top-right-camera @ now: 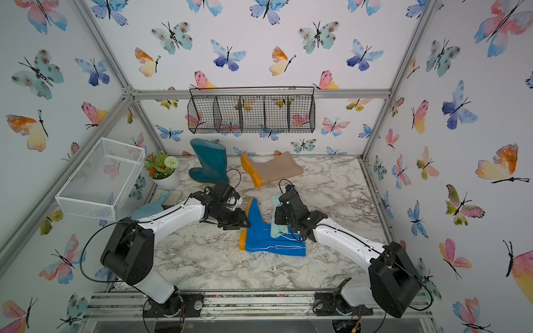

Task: Wipe the rubber boots with a cloth
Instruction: Wipe the dirt off the rubber boot.

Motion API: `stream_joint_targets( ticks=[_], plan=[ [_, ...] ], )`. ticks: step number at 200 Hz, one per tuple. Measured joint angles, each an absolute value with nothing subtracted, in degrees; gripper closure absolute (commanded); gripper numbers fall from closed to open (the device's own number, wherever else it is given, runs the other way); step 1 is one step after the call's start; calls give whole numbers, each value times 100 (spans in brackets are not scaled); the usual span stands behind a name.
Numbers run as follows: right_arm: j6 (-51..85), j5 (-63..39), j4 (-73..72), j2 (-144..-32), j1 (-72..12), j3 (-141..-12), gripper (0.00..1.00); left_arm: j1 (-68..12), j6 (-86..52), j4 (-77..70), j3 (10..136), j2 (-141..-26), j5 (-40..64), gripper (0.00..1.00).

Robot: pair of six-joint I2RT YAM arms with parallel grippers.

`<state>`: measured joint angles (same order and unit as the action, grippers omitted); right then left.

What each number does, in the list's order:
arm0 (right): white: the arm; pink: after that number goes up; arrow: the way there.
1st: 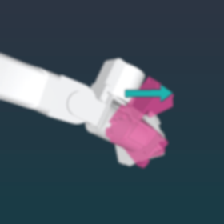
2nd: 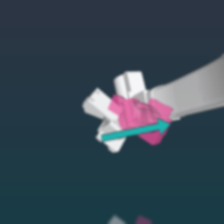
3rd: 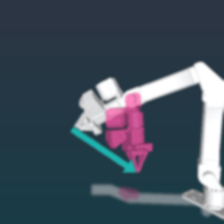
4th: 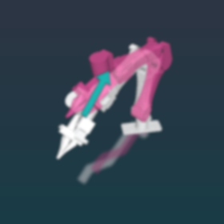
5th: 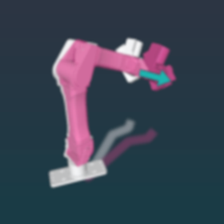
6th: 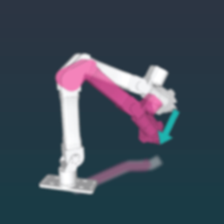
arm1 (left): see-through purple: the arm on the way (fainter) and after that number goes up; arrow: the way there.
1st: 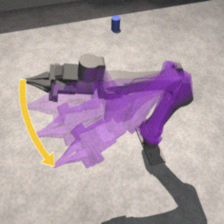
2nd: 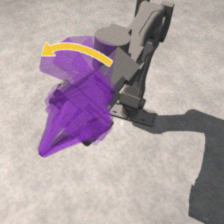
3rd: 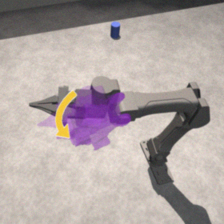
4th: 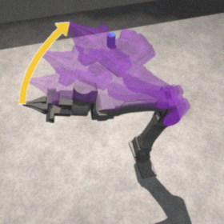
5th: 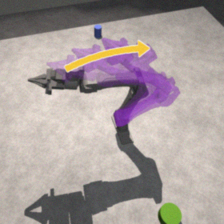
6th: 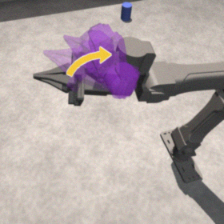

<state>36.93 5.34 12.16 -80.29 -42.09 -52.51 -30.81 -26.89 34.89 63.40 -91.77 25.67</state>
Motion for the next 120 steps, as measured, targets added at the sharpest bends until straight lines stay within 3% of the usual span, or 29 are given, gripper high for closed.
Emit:
stream_joint_targets(
  ticks=[66,120],
  plan=[
    [4071,-1055,681,-10331,-3909,-6906,97,-3210,-3544,1347,3817,-7275,2486,41],
    [4353,-2016,395,-10755,-3699,-6842,98,-3481,-4158,27,3017,-7360,2604,49]
  ],
)
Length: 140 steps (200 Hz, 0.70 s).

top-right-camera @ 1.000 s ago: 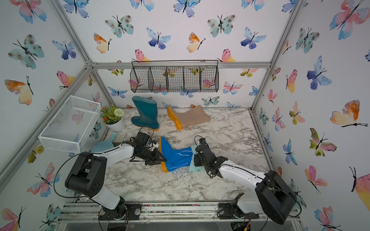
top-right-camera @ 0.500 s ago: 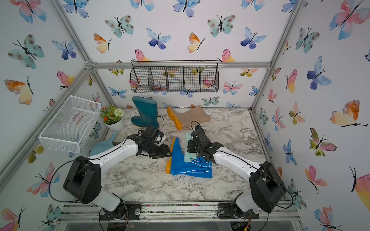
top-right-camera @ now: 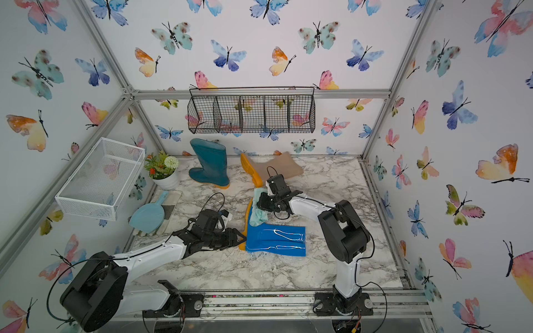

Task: Wipe the rubber boots with a cloth
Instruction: Wipe the dirt off the rubber boot.

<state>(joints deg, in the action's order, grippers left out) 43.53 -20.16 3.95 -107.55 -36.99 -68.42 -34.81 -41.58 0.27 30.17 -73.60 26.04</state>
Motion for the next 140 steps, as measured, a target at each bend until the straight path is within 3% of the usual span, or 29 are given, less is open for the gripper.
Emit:
stream_joint_targets(
  ticks=[64,95,140],
  plan=[
    [4676,-2805,565,-9227,-3789,-4510,97,-3500,-3785,239,3389,-7719,2578,87],
    [4683,-2825,775,-9223,-3793,-4880,97,-3500,-3522,436,3531,-7802,2565,91],
    [4644,-2845,707,-10661,-3583,-6901,97,-3498,-3330,558,3607,-7841,2554,90]
  ],
)
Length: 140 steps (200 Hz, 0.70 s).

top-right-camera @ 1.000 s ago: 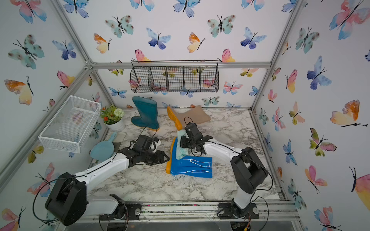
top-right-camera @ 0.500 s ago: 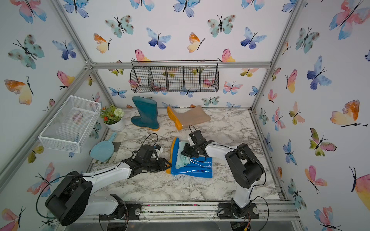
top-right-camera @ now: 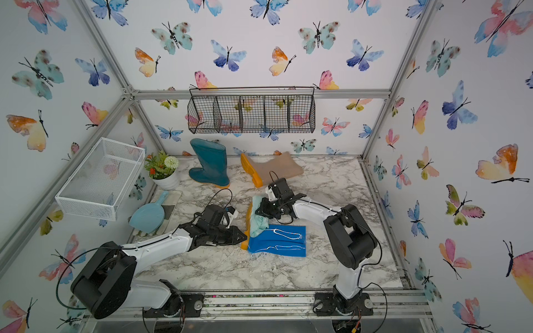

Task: Wipe the rubber boots with a cloth
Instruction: Wipe the dirt off the rubber boot.

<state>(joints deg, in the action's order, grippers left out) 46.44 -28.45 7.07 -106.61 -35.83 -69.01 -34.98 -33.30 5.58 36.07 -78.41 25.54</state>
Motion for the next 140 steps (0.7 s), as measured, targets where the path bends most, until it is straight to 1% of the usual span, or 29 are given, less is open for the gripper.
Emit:
stream_joint_targets(
  ticks=[13,29,48,67,77,93,104,126,140],
  plan=[
    [4692,-2989,696,-10908,-3522,-7105,97,-3496,-3315,563,3618,-7843,2502,89],
    [4790,-3100,572,-10991,-3511,-7015,98,-3489,-3301,556,3618,-7837,2467,87],
    [4884,-3114,325,-10836,-3551,-6510,97,-3489,-3310,482,3544,-7802,2471,86],
    [4908,-3103,305,-10477,-3752,-5802,97,-3485,-3350,285,3400,-7747,2515,82],
    [4899,-3074,414,-10259,-3962,-5511,97,-3483,-3391,161,3336,-7736,2554,77],
    [4829,-3039,777,-10053,-4305,-5352,98,-3470,-3454,25,3286,-7738,2587,62],
    [4737,-2971,919,-10025,-4477,-5402,98,-3463,-3476,8,3267,-7787,2576,57],
    [4582,-2823,1337,-10084,-4456,-5841,97,-3463,-3538,-16,3234,-7933,2609,56],
    [4477,-2803,1549,-10322,-4333,-6418,98,-3463,-3544,-16,3234,-7959,2622,64]
  ],
)
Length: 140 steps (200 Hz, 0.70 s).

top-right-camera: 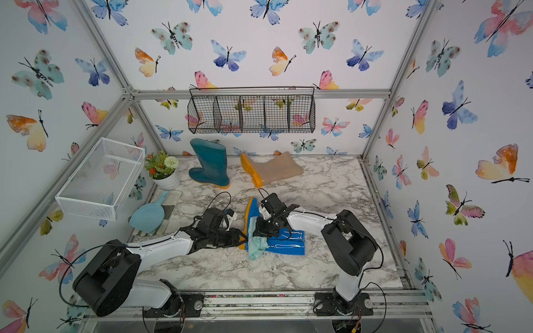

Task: Wipe the rubber boots with a cloth
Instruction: Wipe the dirt off the rubber boot.

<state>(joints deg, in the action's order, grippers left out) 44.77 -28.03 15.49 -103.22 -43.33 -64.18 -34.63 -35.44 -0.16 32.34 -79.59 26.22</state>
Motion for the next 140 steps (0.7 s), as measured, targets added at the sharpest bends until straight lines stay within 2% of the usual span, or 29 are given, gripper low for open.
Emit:
stream_joint_targets(
  ticks=[31,69,87,106,140],
  plan=[
    [4176,-2773,1890,-11229,-3972,-8082,98,-3450,-3527,1,3284,-7957,2550,84],
    [3699,-2945,2233,-12101,-3710,-9194,98,-3450,-3579,-14,3291,-7955,2423,100],
    [3441,-3046,2178,-12066,-3671,-8958,97,-3450,-3540,19,3299,-7946,2401,100],
    [3179,-3061,2104,-11620,-3710,-8095,98,-3450,-3409,139,3328,-7922,2394,100],
    [3039,-3157,2180,-10669,-4254,-6670,98,-3450,-3087,434,3441,-7909,2386,100]
  ],
)
